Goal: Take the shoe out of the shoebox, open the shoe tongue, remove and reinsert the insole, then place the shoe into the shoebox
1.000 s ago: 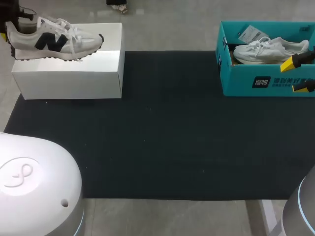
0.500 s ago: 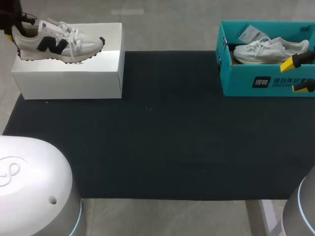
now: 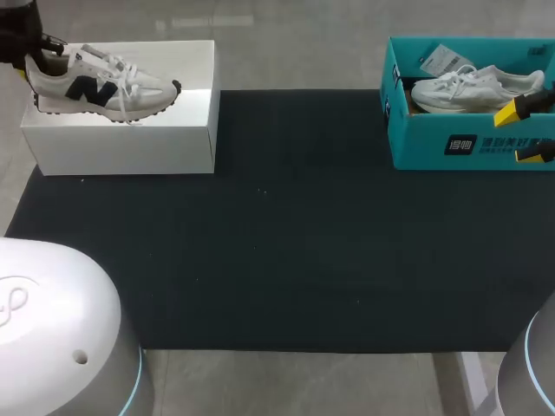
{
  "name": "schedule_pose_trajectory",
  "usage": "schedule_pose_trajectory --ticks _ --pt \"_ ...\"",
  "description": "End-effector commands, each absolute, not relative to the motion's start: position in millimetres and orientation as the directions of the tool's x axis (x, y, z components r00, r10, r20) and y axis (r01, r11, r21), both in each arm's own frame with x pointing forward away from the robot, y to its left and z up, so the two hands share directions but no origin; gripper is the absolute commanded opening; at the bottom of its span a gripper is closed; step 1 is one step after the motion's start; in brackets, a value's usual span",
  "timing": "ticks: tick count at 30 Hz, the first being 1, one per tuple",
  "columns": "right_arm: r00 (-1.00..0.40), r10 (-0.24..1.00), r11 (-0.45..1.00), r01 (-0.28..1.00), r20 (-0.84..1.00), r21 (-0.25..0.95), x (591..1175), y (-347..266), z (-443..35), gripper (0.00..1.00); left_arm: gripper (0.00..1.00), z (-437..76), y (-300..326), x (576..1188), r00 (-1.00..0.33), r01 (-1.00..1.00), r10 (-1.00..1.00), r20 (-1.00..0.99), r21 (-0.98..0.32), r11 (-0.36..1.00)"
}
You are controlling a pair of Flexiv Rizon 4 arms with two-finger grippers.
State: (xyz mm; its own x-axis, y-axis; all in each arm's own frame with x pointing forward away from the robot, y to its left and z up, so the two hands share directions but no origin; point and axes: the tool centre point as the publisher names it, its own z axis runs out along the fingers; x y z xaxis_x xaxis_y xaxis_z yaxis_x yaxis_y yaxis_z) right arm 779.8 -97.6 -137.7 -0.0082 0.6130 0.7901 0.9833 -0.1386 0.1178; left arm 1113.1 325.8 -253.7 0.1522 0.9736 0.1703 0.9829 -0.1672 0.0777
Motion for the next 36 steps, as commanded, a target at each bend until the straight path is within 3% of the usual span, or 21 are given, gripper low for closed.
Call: schedule_pose_trajectory --ticks 1,36 --pt "-0.007 0.614 -0.14 0.983 0.789 0.117 779.5 -97.1 -138.0 1.0 0.0 -268.5 328.3 1123.7 0.172 0.982 0.972 0.158 0.046 -0.181" --pt "-0.007 0.614 -0.14 0.983 0.789 0.117 779.5 -97.1 -138.0 1.0 0.0 -384.7 315.6 1090.4 0.223 0.972 0.949 0.222 0.028 -0.235"
